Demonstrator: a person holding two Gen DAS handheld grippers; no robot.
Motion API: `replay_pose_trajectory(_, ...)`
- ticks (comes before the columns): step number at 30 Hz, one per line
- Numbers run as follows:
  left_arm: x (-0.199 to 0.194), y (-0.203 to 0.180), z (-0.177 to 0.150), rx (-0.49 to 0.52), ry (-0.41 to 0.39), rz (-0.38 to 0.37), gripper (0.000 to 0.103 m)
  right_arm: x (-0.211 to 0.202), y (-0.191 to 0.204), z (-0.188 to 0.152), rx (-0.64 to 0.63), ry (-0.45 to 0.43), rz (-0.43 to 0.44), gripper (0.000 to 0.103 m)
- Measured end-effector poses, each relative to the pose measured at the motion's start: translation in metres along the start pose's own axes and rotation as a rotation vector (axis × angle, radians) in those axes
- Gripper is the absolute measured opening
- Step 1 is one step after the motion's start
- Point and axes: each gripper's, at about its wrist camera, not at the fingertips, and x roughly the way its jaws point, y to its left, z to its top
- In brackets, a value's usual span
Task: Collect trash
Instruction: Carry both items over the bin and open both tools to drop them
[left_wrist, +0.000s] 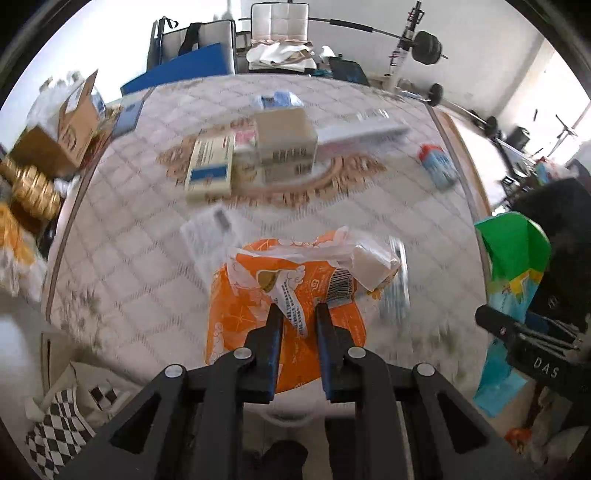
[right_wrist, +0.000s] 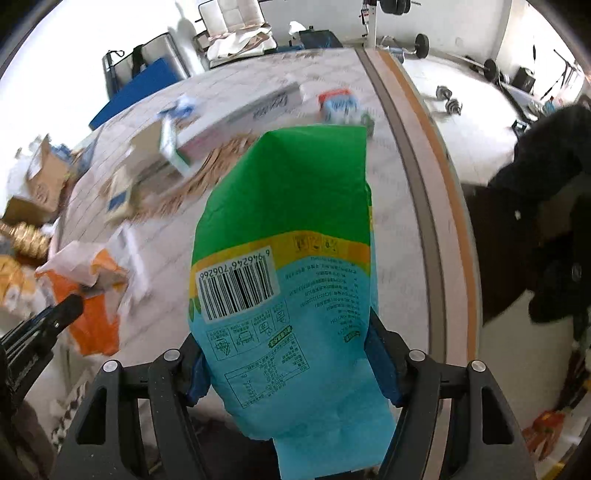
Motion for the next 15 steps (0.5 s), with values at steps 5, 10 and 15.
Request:
replay_pose_trajectory(5,-0.002,0.024,-0.077,-0.04,0.093,-0.043,0.015,-0.002,0.011,-0.099,-0.034,0.126,0.058,0.072)
replay_pose_trajectory(10,0.029,0.059,-0.151,-0.209,0.211,-0.059,0.015,0.023,0.024,-0.176,-0.164,0.278,0.094,0.072)
replay_pose_trajectory(15,0.089,0.084,-0.216,-0.427,0.288,-0.06,0.015,0.096,0.032,-0.234,-0.38,0.424,0.117,0.072)
